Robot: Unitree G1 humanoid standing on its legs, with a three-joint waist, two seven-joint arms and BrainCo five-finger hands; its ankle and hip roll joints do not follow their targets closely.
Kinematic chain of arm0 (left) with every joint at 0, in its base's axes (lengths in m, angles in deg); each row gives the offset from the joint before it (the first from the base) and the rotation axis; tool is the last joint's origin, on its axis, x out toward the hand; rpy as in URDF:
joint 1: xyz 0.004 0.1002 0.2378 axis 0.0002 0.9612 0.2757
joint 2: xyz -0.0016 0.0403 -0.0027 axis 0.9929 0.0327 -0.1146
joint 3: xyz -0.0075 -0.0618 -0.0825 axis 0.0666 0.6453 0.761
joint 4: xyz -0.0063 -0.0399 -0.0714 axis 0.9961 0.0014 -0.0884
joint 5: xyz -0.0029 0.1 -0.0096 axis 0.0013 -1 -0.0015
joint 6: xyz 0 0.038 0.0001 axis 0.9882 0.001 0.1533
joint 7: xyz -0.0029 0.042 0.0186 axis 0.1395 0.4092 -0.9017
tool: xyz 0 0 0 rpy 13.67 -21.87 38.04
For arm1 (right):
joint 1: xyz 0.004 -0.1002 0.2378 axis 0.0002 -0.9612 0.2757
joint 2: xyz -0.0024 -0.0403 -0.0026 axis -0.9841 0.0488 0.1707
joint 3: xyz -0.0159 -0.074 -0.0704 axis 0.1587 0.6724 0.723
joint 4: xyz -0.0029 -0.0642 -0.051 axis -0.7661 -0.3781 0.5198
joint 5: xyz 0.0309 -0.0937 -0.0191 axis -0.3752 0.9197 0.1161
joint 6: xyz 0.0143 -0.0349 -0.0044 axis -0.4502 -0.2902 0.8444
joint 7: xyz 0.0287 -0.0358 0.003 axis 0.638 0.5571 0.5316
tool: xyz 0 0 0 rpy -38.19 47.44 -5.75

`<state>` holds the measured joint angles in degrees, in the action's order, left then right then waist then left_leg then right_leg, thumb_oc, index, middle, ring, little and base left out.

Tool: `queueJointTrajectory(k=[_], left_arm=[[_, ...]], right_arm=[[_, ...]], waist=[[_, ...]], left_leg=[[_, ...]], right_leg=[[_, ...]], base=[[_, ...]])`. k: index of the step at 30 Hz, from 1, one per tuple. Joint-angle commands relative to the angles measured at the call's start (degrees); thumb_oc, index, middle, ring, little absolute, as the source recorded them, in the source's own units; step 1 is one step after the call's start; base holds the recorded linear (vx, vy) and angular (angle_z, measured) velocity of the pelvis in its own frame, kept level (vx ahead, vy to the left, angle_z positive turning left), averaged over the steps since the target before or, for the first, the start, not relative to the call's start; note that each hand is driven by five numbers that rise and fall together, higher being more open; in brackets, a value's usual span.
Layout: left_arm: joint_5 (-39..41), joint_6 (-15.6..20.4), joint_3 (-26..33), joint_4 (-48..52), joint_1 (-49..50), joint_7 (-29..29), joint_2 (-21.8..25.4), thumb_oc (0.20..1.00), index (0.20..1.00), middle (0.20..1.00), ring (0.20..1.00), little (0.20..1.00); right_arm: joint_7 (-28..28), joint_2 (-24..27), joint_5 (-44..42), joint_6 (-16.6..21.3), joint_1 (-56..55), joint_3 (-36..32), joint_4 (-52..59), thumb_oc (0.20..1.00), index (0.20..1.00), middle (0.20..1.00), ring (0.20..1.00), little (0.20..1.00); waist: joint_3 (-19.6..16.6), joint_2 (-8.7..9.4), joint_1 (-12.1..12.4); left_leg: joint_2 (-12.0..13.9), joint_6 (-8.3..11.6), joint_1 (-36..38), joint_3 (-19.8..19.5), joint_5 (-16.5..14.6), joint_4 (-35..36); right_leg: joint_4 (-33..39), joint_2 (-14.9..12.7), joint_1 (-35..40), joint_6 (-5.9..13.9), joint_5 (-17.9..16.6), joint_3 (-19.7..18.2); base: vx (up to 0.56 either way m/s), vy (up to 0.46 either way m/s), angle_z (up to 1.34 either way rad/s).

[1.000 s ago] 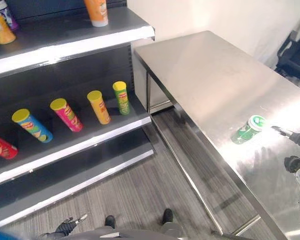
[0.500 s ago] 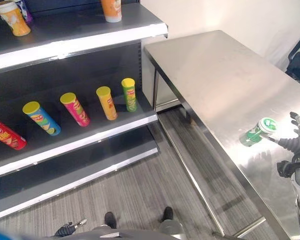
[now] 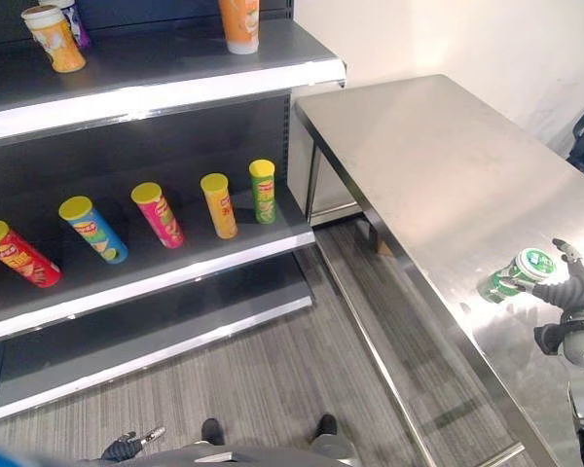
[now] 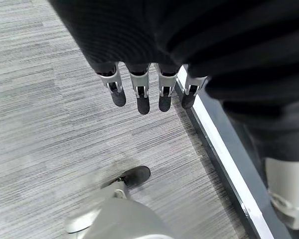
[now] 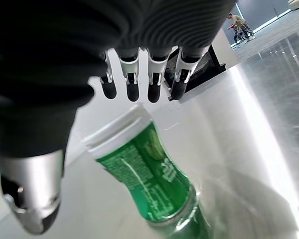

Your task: Put the goods on the table back onto the shelves and tidy them up.

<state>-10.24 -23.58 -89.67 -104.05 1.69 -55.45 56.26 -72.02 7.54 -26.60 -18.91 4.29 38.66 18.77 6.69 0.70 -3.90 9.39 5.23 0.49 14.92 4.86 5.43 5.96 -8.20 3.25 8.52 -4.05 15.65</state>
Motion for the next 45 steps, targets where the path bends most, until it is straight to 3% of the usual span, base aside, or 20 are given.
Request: queueJointTrajectory(k=[1,22,23,24,25,26,35,40,43,45], left_arm=[[-0.7,0.4,-0.5,-0.8,-2.8,-0.5,2.8,1.000,1.000,1.000,1.000,1.000],[0.0,0.4,-1.4,-0.1,-2.4,-0.4,3.2,1.000,1.000,1.000,1.000,1.000],[0.0,0.4,-1.4,-0.3,-2.4,-0.5,3.2,1.000,1.000,1.000,1.000,1.000],[-0.1,0.5,-1.4,-0.3,-2.5,-0.6,3.3,1.000,1.000,1.000,1.000,1.000],[-0.1,0.5,-1.3,-0.3,-2.5,-0.6,3.3,1.000,1.000,1.000,1.000,1.000],[0.0,0.6,-1.5,-0.2,-2.5,-0.7,3.3,1.000,1.000,1.000,1.000,1.000],[0.4,0.5,-0.7,0.3,-2.2,-0.8,3.2,1.000,1.000,1.000,1.000,1.000],[1.8,0.6,1.2,1.3,-1.2,-1.2,2.6,1.000,1.000,1.000,1.000,1.000],[2.7,0.8,1.7,1.8,-1.3,-1.4,2.3,1.000,1.000,1.000,1.000,1.000],[3.1,0.9,1.5,1.9,-1.8,-1.6,2.0,1.000,1.000,1.000,1.000,1.000]], right_arm=[[-2.4,5.3,0.7,1.0,3.7,1.3,-1.4,1.000,1.000,1.000,1.000,1.000],[-4.6,5.3,0.9,0.6,8.0,3.9,-6.7,1.000,1.000,1.000,1.000,1.000],[-5.1,5.4,1.1,0.6,8.6,4.2,-7.7,0.893,0.893,0.893,0.893,0.893],[-5.1,5.6,1.2,0.4,8.9,4.6,-8.2,0.438,0.438,0.438,0.438,0.438],[-5.1,5.6,1.2,0.4,8.9,4.6,-8.2,0.294,0.294,0.294,0.294,0.294],[-5.0,5.8,1.2,0.5,9.3,4.9,-8.5,0.200,0.200,0.200,0.200,0.200],[-6.1,5.4,1.9,0.6,8.2,3.3,-6.0,0.200,0.200,0.200,0.200,0.200],[-7.8,3.7,1.4,2.7,6.8,-0.4,2.9,0.200,0.200,0.200,0.200,0.200],[-9.0,3.1,1.2,4.1,7.4,-1.8,7.6,0.200,0.200,0.200,0.200,0.200],[-10.5,2.7,0.8,5.0,7.9,-3.3,10.2,0.200,0.200,0.200,0.200,0.200]], waist=[[1.3,2.26,1.9],[1.8,0.99,2.6],[1.8,0.92,2.8],[1.8,0.92,2.8],[1.8,0.92,2.8],[1.8,0.87,2.9],[2.0,0.79,2.9],[2.3,0.92,3.4],[3.8,1.64,3.9],[4.8,2.41,4.2]], left_leg=[[2.0,2.84,0.6,0.3,-1.4,-1.0],[3.2,3.79,0.8,-0.5,-0.4,-0.9],[3.3,3.87,0.8,-0.4,-0.3,-0.8],[3.4,3.94,0.9,-0.5,-0.2,-0.8],[3.4,3.94,0.9,-0.5,-0.2,-0.8],[3.6,4.02,1.0,-0.6,-0.1,-0.8],[4.0,4.23,1.4,-0.7,-0.2,-1.0],[4.8,4.37,1.3,-1.7,-0.4,-2.1],[4.9,4.32,-2.0,-4.5,-1.9,-7.8],[5.3,4.76,-5.7,-5.6,-1.3,-11.8]], right_leg=[[-1.1,0.3,-0.8,0.47,3.7,-0.3],[-1.0,1.6,0.1,-0.41,5.0,1.3],[-1.0,1.7,0.2,-0.49,5.1,1.4],[-1.0,1.8,0.4,-0.55,5.2,1.6],[-1.0,1.8,0.4,-0.55,5.2,1.6],[-1.0,1.9,0.5,-0.62,5.3,1.8],[-1.0,2.4,1.1,-0.95,5.8,1.9],[-1.0,3.4,1.5,-1.56,6.8,1.8],[-1.0,3.5,1.6,-2.12,7.1,2.0],[-1.0,3.0,1.5,-2.35,7.2,2.9]], base=[[0.01,-0.034,0.03],[0.01,-0.022,0.02],[0.02,-0.030,0.01],[0.02,-0.031,0.01],[0.02,-0.036,0.02],[0.01,-0.019,0.03],[0.01,-0.018,0.03],[0.00,-0.063,0.04],[-0.07,-0.055,0.05],[-0.09,0.024,0.22]])
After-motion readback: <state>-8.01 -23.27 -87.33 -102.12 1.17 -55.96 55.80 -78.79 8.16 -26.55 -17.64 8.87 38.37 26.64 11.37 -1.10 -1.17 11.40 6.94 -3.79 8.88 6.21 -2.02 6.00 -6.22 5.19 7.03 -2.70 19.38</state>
